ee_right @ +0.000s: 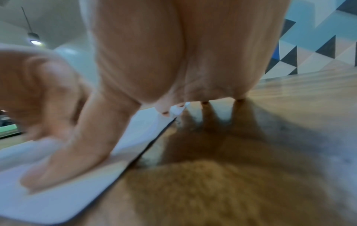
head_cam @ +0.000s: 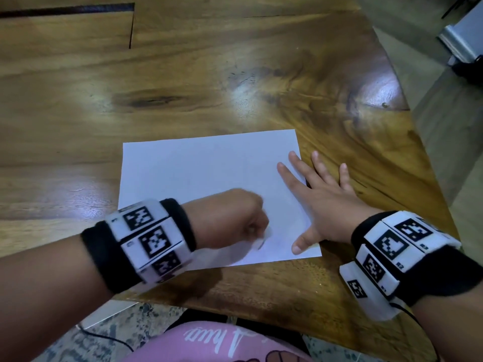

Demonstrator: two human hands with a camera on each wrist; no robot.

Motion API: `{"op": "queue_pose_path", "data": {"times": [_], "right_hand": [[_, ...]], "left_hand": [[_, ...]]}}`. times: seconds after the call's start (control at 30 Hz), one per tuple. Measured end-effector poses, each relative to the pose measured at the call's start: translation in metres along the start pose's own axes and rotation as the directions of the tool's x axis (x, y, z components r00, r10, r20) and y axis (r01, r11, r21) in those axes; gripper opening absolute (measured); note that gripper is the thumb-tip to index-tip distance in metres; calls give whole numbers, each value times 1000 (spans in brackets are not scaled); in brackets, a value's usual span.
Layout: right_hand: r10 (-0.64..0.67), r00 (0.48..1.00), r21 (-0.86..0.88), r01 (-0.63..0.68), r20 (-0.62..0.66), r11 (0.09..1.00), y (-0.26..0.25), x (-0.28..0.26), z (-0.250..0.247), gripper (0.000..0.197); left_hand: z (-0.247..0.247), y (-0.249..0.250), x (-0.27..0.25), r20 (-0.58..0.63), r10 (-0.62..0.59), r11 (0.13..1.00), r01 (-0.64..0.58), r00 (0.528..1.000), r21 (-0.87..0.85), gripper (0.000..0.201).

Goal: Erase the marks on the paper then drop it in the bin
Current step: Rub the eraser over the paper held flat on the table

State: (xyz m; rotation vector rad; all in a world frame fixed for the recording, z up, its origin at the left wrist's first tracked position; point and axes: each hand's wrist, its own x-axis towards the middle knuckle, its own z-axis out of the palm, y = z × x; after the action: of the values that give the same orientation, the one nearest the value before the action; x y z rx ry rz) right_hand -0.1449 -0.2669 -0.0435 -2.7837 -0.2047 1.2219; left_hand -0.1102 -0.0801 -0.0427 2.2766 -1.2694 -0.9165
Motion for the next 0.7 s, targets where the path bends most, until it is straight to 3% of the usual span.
{"op": "queue_pose_path", "data": {"times": [0.1, 0.2, 0.3, 0.43, 0.57, 0.7], "right_hand": [[4, 1000, 3, -4, 2, 1000, 0, 0, 0, 144], [8, 1000, 4, -8, 4, 1000, 0, 0, 0, 144], [8, 1000, 6, -8, 4, 1000, 0, -1, -1, 144], [7, 1000, 9, -7, 8, 1000, -1, -2, -1, 144], [17, 1000, -3, -17, 14, 1000, -3, -2, -2, 144], [14, 1000, -6, -14, 18, 1000, -3, -2, -3, 144]], "left_hand": [[-9, 4, 24, -137, 2, 999, 2, 991, 32, 8], [-6, 3, 26, -159, 17, 999, -10, 987, 44, 5], [5, -12, -3, -54, -23, 997, 19, 998, -74, 8], [1, -23, -24, 57, -22, 1000, 21, 998, 20, 12], [-16, -14, 11, -144, -40, 999, 45, 989, 30, 9], [-24, -10, 36, -203, -59, 996, 72, 977, 57, 11]]}}
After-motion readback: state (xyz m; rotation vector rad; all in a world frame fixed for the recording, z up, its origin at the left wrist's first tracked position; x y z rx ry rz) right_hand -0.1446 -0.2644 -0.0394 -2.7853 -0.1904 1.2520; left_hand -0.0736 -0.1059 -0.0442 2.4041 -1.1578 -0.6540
